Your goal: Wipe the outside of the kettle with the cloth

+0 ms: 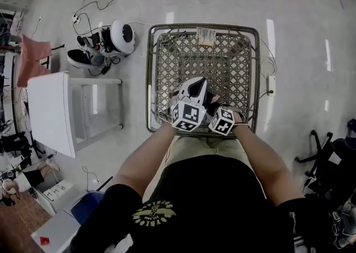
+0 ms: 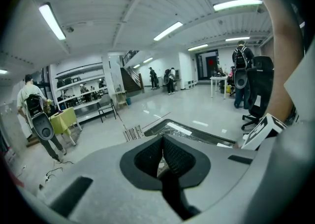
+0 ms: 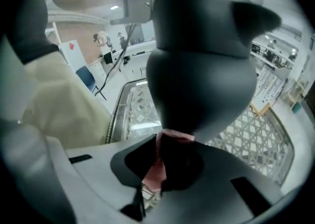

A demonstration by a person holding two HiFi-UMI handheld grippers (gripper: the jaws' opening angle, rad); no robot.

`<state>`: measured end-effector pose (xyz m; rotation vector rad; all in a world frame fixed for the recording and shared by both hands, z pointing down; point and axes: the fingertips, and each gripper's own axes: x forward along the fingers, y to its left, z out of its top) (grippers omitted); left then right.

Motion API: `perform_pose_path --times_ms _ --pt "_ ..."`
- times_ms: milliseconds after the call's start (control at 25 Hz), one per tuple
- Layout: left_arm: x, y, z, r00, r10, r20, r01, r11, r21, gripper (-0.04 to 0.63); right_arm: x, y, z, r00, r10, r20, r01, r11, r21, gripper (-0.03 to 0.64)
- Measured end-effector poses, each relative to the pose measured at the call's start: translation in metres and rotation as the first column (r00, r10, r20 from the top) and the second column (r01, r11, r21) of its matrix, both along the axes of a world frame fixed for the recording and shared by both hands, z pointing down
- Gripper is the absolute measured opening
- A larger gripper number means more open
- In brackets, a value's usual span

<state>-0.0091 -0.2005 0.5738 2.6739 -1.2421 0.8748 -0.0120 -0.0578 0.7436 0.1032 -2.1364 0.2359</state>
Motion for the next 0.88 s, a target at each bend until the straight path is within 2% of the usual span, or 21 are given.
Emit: perform_pose_path --times_ms 120,200,440,600,880 --pt "0.000 0.000 0.001 1.000 0.003 0.007 -0.003 1.000 0.002 0.008 -0.020 0.014 -0.017 0.998 0.015 0.068 -0.014 1.000 -0.010 0.028" --pt "0.001 0.000 0.002 1.000 0.006 0.017 -0.006 1.000 0.003 0.008 -0.022 0.015 -0.020 0.996 0.025 0.081 -0.025 1.000 -0.004 0.028" --pt "0.001 0.003 0.001 1.000 0.013 0.017 -0.013 1.000 -0.001 0.008 0.005 -0.006 -0.001 0.999 0.037 -0.010 -0.037 0.999 0.026 0.028" --pt "0.001 0.001 0.000 1.000 0.019 0.020 -0.019 1.000 0.005 0.008 0.032 -0.042 0.007 0.990 0.114 -0.078 -0.109 0.992 0.068 0.028" --pt "0.000 0.003 -0.002 1.000 0.026 0.016 -0.026 1.000 0.010 0.008 0.044 -0.095 -0.016 0.966 0.257 -0.041 -0.249 0.958 0.142 0.028"
